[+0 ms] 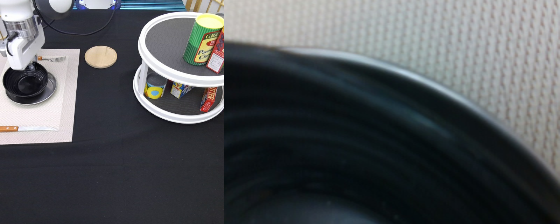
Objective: Pick up the bowl from the lazy Susan and put bowl on the plate
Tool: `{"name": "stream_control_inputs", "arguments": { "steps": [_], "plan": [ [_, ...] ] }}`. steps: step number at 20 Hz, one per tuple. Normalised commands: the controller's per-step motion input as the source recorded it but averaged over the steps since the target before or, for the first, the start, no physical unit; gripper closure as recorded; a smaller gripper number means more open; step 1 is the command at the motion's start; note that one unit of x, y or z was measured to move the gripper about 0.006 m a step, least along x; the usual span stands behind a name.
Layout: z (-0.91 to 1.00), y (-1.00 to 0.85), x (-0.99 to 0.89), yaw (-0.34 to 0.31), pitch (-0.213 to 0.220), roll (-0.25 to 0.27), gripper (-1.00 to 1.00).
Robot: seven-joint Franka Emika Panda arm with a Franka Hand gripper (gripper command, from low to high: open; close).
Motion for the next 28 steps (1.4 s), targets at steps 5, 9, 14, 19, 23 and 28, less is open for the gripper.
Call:
{"name": "stream_control_inputs", "arguments": {
  "steps": [5,9,14,19,23,28],
  "plan": [
    [-0.03,0.08,0.12,0.000,0.131,0.084,1.00],
    [0.05,0.29,0.30,0.008,0.150,0.043,-1.00],
    [0.35,0.38,0.24,0.061,0.160,0.010,-1.00],
    [0.82,0.06,0.08,0.049,0.109,0.002,-1.00],
    [1.00,0.00,0.00,0.017,0.080,0.000,-1.00],
    [0.53,0.00,0.00,0.000,0.026,-0.006,-1.00]
  ]
}}
